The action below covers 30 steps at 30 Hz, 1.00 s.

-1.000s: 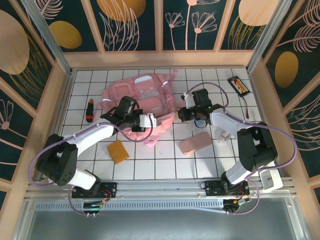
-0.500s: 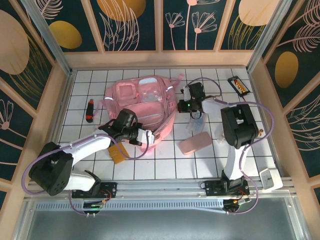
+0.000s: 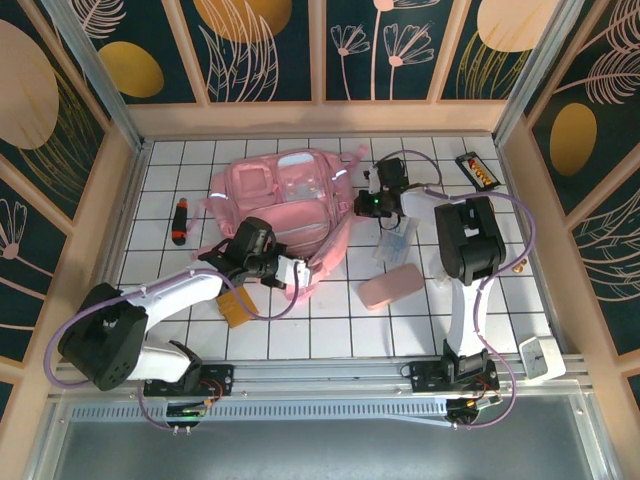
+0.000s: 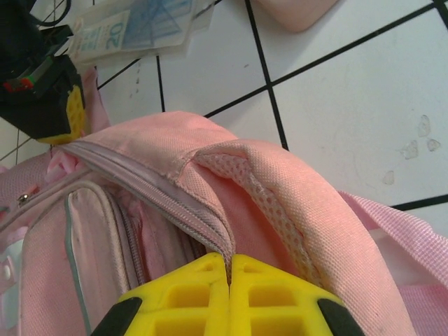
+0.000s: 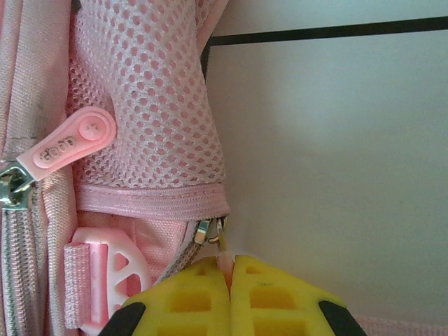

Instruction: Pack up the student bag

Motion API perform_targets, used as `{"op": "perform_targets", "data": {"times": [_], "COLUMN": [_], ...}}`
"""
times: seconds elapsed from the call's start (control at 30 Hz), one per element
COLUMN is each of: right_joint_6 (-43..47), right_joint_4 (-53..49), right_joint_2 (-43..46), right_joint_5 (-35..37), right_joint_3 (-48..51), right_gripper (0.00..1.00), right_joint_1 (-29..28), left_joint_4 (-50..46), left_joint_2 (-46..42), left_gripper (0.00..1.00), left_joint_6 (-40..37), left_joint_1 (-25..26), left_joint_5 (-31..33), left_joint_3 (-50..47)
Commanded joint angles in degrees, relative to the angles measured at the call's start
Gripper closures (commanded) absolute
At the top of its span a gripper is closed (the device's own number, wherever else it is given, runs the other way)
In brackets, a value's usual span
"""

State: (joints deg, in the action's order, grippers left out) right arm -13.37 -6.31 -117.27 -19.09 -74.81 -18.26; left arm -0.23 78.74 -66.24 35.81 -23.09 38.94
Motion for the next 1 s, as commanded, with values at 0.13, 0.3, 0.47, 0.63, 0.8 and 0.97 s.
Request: {"op": "perform_targets", "data": {"times": [0.13,0.3,0.47,0.63,0.8,0.97], "right_joint_6": [-2.14,0.76,3.59,8.15,8.16,8.85], "right_joint_4": [5.11,4.59,-1.08,-5.57,-4.15,-4.21], "right_joint_2": [5.94,5.94,11.06,15.00,19.06,23.28], "right_joint_5": [10.17,-0.12,3.77,7.71,8.68,9.08], "right_joint_3": [4.66,5.59,3.37,-1.54,-1.27,1.80], "right_gripper": [1.00,0.79,0.64,0.61,0.60,0.59], "right_joint_1": [7.29,6.93,6.69,6.85,6.99,7.33], "left_joint_4": [-1.41,-2.66,-3.38,-3.45,-17.85,-16.47], "left_joint_2": [3.43,2.61,0.36,5.09,20.38,24.79], "left_gripper": [0.91,0.60,0.37,0.38,0.45,0.30], "left_joint_6": [5.72,12.19,24.73,24.01,12.94,13.28], "left_joint_1": [0.56,0.49,0.50,0.56,0.37,0.37], "left_joint_5": [-2.58,-5.30,-5.74,7.37,10.72,8.31], "left_joint_3": [6.11,9.75,14.55,18.47,30.49,32.23]}}
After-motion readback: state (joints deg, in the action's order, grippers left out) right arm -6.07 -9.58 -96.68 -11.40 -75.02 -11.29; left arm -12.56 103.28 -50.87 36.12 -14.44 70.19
